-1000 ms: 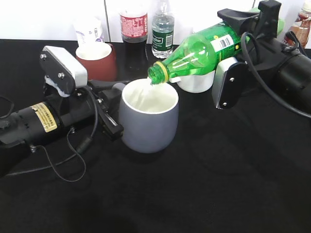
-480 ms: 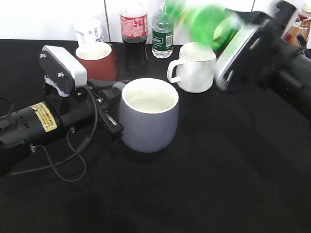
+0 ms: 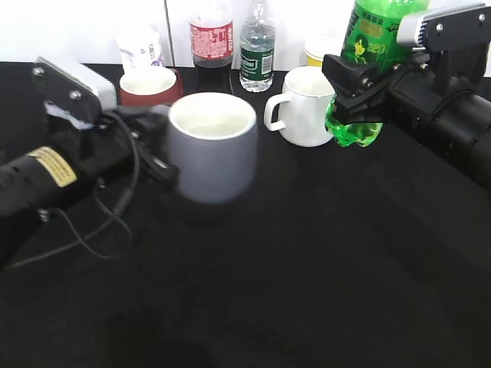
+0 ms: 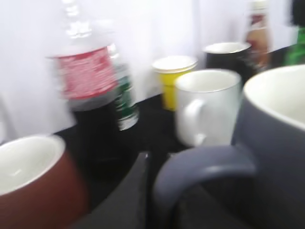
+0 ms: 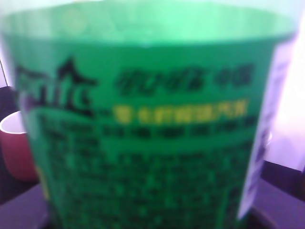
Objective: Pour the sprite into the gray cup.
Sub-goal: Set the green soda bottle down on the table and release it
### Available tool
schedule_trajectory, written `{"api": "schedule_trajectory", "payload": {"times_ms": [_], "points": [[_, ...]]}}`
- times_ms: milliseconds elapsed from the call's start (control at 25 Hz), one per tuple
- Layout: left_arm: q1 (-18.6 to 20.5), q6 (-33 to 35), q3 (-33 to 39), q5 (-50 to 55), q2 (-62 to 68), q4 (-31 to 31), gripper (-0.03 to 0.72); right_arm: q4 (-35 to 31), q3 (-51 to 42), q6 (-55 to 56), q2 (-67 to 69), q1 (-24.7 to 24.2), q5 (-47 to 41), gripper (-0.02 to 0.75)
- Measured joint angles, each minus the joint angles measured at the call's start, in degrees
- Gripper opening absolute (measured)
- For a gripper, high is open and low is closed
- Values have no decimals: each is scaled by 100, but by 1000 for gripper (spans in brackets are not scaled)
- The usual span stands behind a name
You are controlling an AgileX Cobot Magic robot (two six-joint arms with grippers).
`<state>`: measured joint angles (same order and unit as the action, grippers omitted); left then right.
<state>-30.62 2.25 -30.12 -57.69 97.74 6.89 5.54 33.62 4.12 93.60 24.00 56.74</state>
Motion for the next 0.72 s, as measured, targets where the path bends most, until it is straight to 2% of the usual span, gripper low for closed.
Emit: {"api": "schedule_trajectory", "payload": {"times_ms": [120, 200, 360, 520, 560, 640, 720], "points": [[349, 22, 184, 115, -419, -47, 51, -6, 0, 14, 0, 0, -11, 449], [724, 22, 239, 137, -697, -47, 51, -41, 0, 19, 0, 0, -17, 448], [1760, 22, 239, 316, -1147, -61, 51, -206, 0, 25, 0, 0, -17, 448], [2957, 22, 162, 362, -1082, -62, 51, -217, 0, 25, 0, 0, -17, 448], [3157, 22, 8, 350, -901, -62, 51, -217, 0, 25, 0, 0, -17, 448], [3396, 22, -379, 221, -353, -73, 51, -217, 0, 25, 0, 0, -17, 448], [3441, 22, -795, 64, 301, -79, 51, -217, 0, 25, 0, 0, -17, 448]]}}
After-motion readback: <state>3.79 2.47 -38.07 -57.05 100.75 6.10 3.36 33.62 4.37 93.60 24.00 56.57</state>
